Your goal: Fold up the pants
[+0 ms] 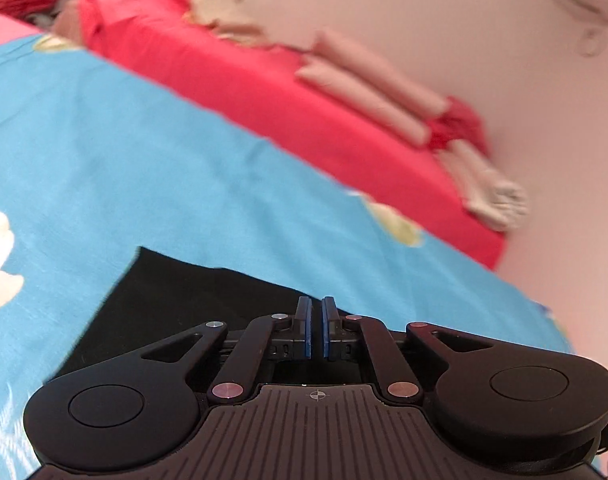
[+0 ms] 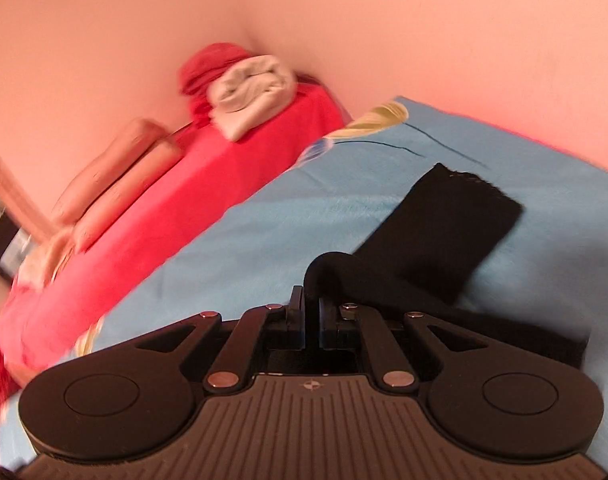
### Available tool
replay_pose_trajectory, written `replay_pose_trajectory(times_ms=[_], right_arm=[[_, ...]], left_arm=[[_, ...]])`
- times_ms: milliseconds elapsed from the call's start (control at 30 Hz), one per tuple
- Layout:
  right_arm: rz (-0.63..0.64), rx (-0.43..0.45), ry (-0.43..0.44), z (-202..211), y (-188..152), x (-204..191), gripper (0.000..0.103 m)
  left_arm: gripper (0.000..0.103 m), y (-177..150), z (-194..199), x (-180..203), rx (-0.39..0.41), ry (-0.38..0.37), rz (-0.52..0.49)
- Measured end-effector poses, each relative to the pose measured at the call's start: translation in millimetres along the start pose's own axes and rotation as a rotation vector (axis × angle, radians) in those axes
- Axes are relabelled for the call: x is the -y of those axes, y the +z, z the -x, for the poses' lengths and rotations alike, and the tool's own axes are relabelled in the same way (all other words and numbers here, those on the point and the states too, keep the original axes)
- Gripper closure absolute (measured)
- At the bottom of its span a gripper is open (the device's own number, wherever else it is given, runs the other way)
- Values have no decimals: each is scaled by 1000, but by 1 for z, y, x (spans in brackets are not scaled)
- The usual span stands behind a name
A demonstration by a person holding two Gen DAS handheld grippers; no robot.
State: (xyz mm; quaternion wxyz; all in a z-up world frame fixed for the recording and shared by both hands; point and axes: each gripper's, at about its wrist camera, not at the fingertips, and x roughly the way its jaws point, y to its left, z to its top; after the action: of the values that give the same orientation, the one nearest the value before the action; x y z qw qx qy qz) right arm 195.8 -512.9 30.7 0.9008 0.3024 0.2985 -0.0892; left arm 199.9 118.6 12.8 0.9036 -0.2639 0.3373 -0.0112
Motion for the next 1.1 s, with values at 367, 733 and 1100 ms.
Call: replay_pose_trajectory(times_ms=[367, 733, 1100], right_arm=[[20, 260, -32, 62, 12, 50, 28], [113, 148, -191, 21, 0, 73, 92], [72, 237, -514, 33, 31, 84, 56]], left_arm=[[0, -22, 67, -23, 141, -20, -17], [0, -73, 78, -21, 157, 66, -96], [0, -79, 79, -19, 188, 98, -137]])
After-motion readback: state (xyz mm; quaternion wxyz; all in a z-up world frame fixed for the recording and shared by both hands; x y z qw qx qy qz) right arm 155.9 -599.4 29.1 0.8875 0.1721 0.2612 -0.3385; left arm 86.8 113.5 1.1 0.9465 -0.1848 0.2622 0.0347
